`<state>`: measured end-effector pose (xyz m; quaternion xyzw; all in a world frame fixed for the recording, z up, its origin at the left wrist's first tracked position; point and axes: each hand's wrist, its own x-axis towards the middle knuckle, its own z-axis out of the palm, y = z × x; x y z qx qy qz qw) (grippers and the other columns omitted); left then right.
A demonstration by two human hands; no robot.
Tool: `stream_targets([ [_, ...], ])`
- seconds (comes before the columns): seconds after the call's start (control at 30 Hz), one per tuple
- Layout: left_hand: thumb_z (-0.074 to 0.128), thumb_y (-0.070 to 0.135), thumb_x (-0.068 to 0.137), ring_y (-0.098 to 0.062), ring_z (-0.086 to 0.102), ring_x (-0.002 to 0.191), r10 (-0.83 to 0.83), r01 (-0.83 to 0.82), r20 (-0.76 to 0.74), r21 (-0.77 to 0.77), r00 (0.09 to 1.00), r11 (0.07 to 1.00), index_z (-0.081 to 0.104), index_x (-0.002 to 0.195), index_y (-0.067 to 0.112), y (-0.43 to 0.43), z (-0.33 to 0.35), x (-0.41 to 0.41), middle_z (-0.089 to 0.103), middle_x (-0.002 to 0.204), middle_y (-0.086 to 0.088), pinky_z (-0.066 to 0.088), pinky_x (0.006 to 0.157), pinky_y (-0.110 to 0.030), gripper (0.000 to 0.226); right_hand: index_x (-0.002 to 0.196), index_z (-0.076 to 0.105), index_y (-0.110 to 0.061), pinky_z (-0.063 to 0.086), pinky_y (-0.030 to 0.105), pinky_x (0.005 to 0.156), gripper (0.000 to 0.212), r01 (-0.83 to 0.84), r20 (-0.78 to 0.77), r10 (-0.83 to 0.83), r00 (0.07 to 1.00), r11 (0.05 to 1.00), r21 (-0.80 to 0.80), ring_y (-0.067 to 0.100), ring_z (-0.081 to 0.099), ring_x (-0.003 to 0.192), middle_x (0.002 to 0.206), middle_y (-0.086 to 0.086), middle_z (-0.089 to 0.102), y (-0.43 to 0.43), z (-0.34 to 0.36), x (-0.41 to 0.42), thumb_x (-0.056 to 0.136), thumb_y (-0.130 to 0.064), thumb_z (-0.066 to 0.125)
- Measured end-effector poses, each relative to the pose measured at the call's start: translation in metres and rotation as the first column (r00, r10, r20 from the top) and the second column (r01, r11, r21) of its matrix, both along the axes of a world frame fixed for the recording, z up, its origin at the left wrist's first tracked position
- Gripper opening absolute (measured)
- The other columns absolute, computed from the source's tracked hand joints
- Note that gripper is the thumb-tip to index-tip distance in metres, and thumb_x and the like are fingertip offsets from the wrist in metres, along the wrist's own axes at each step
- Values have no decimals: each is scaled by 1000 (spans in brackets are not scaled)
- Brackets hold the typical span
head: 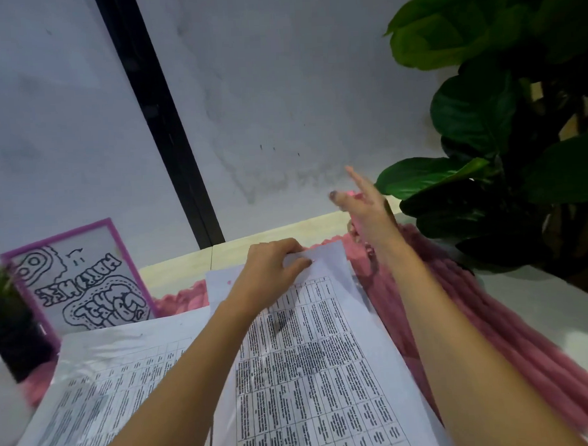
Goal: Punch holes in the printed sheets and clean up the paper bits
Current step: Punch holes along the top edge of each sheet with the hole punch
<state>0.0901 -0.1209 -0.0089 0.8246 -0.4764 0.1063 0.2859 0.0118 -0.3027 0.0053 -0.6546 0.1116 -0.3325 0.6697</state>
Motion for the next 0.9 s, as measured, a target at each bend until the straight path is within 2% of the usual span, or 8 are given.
stream_targets([
  [0.1,66,32,92,-11,58,77,27,-31,-51,-61,998,998,69,93,17,6,9,4,64,82,9,35,67,-21,15,114,69,-22,48,25,85,36,-189,-398,68,915,943,-273,2,61,78,88,-12,65,-7,-10,-10,83,-40,72],
  [0.2,66,32,92,-11,60,77,54,-63,-89,-102,995,993,69,96,15,10,26,3,68,87,5,43,71,-25,18,65,61,-14,40,28,64,27,-455,-602,242,761,860,-230,10,41,48,55,-3,50,-3,-14,-20,83,-30,73],
  [0.33,68,31,90,-23,57,115,346,-256,243,-335,906,907,60,120,16,27,32,-6,63,119,-1,30,112,-50,35,63,57,-9,29,24,50,22,-394,-514,269,815,907,-150,10,31,47,53,1,41,2,-9,-19,79,-9,72],
  [0.4,69,42,87,-24,29,143,509,-454,-14,-472,861,756,34,147,17,46,24,-18,37,151,-4,15,120,-49,73,56,54,-13,24,27,51,25,-319,-411,249,877,942,-109,13,27,47,51,2,37,2,-9,-17,71,-15,75],
  [0.47,69,50,83,-25,16,149,404,-631,-526,-379,749,677,10,154,17,66,17,-32,15,162,-8,17,120,-45,99,55,52,-14,22,28,51,29,-250,-309,224,924,967,-46,12,26,44,49,-1,36,1,-5,-16,75,-11,73],
  [0.53,68,45,84,-24,47,132,141,-578,-775,-323,616,750,35,143,13,80,6,-41,40,150,-14,45,104,-32,74,56,53,-15,20,29,53,31,-181,-227,179,957,983,11,11,26,42,46,-4,35,2,1,-19,81,-6,69],
  [0.63,64,32,89,-12,66,97,26,-390,-730,-333,683,859,60,113,19,92,-3,-53,68,107,-2,55,72,-16,27,64,54,-13,25,29,54,23,-106,-128,106,986,994,8,14,31,47,54,1,37,16,18,-31,79,-14,71],
  [0.9,54,22,99,-11,62,84,18,-313,-449,-592,893,742,60,99,17,88,63,-77,65,96,-3,54,74,-27,8,84,58,-1,34,9,45,14,100,105,-72,992,953,-287,0,42,42,51,-11,51,62,90,-75,94,-11,56],
])
